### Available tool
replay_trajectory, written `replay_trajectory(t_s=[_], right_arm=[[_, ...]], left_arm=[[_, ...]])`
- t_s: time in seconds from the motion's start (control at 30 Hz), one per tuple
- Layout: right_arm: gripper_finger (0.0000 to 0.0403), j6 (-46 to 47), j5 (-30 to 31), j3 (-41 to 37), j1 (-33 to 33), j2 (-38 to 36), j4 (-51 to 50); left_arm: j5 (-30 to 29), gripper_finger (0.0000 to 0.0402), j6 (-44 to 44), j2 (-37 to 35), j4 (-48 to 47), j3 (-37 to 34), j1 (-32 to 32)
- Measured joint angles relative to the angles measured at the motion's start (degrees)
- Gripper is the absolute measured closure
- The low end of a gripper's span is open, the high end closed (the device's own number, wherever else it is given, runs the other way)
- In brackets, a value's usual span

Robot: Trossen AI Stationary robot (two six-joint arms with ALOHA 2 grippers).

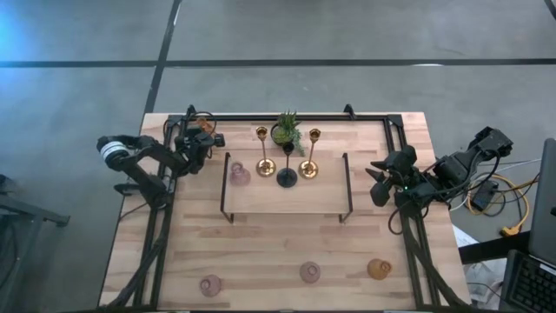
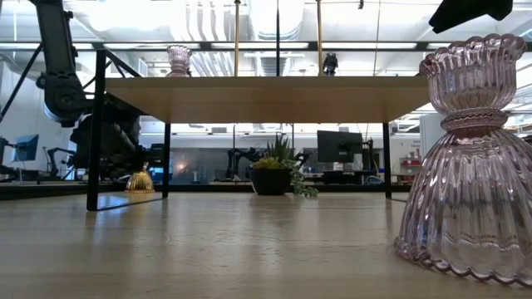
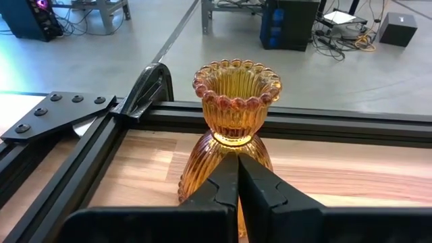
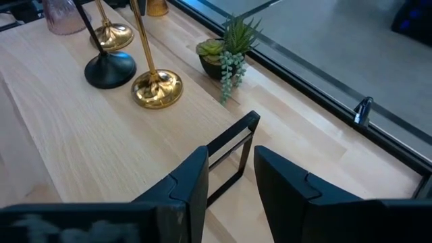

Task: Pick & Place candle stick holders
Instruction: Put the top orange glass candle holder on the shelf

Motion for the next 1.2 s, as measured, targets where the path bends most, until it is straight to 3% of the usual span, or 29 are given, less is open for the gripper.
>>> replay_trajectory(t_s=[0.33, 0.5, 0.7, 1.07, 1.2], right_arm=[[0.0278, 0.06, 0.00, 0.00, 0.00, 0.00, 0.00], [0.0285, -0.33, 0.00, 0.00, 0.00, 0.00, 0.00], [0.0291, -1.14, -0.02, 0.00, -0.02, 0.00, 0.00], [0.0276, -4.48, -1.94, 0.00, -0.02, 0.00, -0.19], [0.0271, -4.57, -4.45, 0.01, -0.02, 0.00, -0.57]], left_arm=[[2.20, 0.0392, 0.00, 0.00, 0.00, 0.00, 0.02], [9.03, 0.0392, 0.11, 0.00, -0.03, -0.02, -0.02], [13.14, 0.0388, -0.88, -0.02, -0.07, -0.09, -1.47], [13.05, 0.0277, -4.39, -0.15, -1.01, 4.02, -7.85], [5.56, 0.0251, -4.32, -0.25, -8.03, 9.82, -12.23]])
